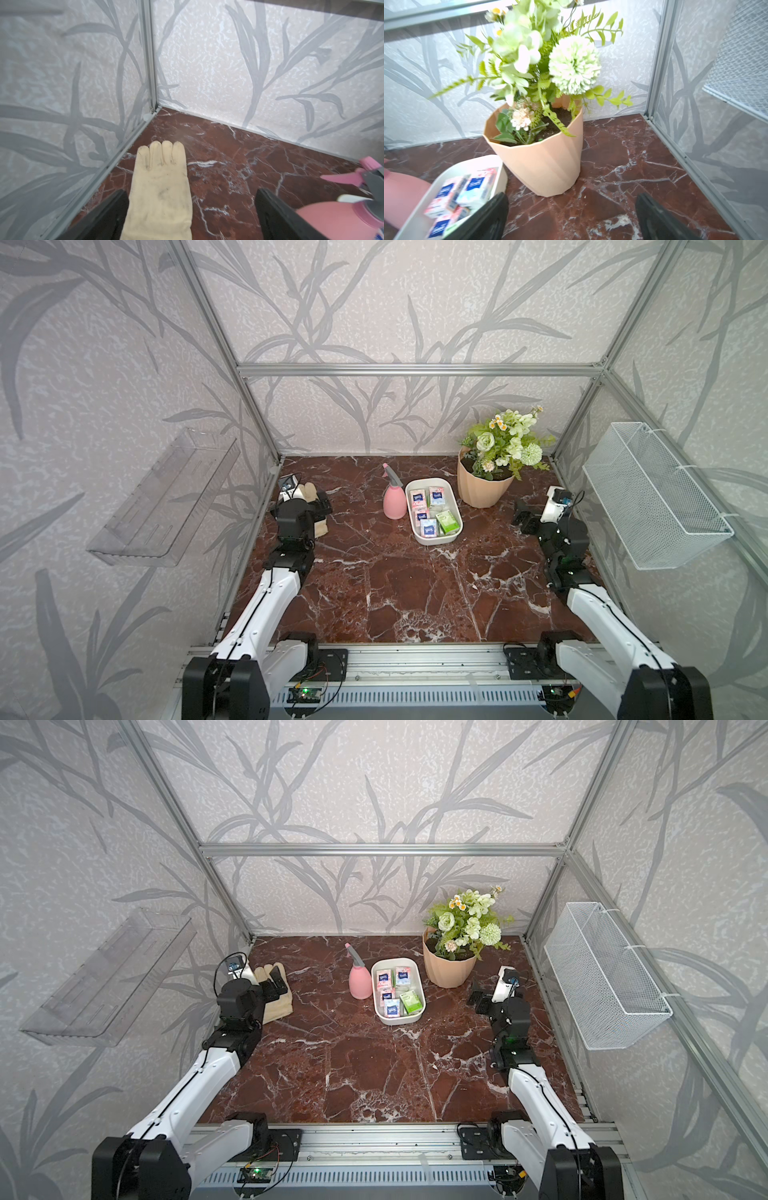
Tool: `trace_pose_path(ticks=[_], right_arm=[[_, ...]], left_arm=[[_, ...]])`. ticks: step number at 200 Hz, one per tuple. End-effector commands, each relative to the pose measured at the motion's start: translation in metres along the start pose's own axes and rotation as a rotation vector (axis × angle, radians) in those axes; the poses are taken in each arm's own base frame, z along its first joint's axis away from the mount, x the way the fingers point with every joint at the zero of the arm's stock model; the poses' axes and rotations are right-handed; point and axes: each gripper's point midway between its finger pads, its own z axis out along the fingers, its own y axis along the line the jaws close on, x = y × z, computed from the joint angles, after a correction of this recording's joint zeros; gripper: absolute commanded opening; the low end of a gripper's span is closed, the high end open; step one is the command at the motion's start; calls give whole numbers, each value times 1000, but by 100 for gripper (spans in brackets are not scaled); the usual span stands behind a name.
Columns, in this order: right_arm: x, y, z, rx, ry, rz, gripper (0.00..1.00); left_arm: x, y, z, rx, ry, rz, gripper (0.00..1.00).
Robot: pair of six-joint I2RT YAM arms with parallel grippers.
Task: Take the pocket tissues out of the storage box
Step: Move the storage box to the center of the board.
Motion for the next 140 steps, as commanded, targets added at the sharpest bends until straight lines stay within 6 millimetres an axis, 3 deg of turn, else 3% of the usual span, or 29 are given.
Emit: trace_pose_path(ticks=[1,27,62,96,140], right_arm=[[50,6,-13,19,267,146,99],[66,40,-18,-31,385,223,99],[107,80,-15,-52,514,352,99],[142,98,-2,-6,581,585,86],[166,116,19,-19,648,686,73]], left_arm=[[58,-10,-5,56,255,-69,100],[82,-21,-5,92,326,-139,100],[117,-46,-4,161,441,-178,100],[134,-62,-6,175,481,-168,100],[147,-80,-8,215,518,-156,100]])
